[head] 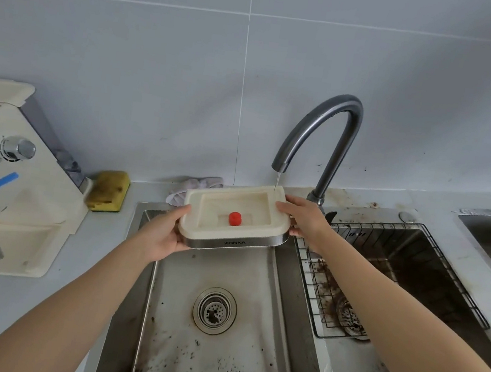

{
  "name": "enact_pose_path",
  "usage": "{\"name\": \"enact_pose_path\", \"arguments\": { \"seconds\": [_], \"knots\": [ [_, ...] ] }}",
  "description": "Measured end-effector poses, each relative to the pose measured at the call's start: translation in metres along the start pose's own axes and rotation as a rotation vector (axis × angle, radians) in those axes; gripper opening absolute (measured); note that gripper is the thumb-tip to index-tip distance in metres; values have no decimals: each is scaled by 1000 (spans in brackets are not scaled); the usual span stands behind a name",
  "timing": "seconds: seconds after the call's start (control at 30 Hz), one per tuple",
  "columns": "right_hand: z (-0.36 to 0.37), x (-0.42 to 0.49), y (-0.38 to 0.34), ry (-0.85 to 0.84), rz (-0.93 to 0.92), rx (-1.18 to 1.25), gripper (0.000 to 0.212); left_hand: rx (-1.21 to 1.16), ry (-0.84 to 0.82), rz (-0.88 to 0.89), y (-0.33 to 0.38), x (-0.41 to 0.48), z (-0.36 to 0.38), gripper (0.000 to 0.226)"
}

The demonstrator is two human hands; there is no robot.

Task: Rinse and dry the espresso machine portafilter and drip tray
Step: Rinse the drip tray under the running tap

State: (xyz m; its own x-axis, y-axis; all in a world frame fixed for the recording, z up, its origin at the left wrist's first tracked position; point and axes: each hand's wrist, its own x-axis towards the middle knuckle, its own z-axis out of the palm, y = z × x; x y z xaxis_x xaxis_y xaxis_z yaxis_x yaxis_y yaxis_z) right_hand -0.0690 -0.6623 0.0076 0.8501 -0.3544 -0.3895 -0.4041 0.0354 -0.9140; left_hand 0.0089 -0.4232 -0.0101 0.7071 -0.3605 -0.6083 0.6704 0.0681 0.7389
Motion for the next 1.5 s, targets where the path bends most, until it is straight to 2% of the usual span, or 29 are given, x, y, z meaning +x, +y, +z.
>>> {"name": "enact_pose_path", "arguments": {
  "seconds": [0.23,0.33,0.63,0.77,0.87,1.0,1.2,1.33,1.5],
  "knots": [
    [-8,1,-9,7,-88,-33,43,-64,-58,-4,-9,6,6,29],
    [-11,3,-15,-10,-125,-15,43,-81,-61,15,-12,10,6,23],
    [-5,13,-30,-29,-238,-13,41,-65,-89,196,2,18,4,12],
    [3,17,-33,-14,-294,-19,40,-45,-51,286,18,18,-3,20],
    [9,17,-36,3,-308,25,36,-29,-39,355,30,13,-3,8],
    [14,17,-40,10,-316,62,37,-30,-25,397,39,10,-2,5],
    [13,19,-42,34,-310,82,35,-51,-30,362,32,10,0,5],
    [5,20,-39,29,-307,127,31,-71,-51,293,23,14,5,23],
    [-8,15,-41,69,-306,108,38,-89,-79,240,15,18,19,12]
  ]
}}
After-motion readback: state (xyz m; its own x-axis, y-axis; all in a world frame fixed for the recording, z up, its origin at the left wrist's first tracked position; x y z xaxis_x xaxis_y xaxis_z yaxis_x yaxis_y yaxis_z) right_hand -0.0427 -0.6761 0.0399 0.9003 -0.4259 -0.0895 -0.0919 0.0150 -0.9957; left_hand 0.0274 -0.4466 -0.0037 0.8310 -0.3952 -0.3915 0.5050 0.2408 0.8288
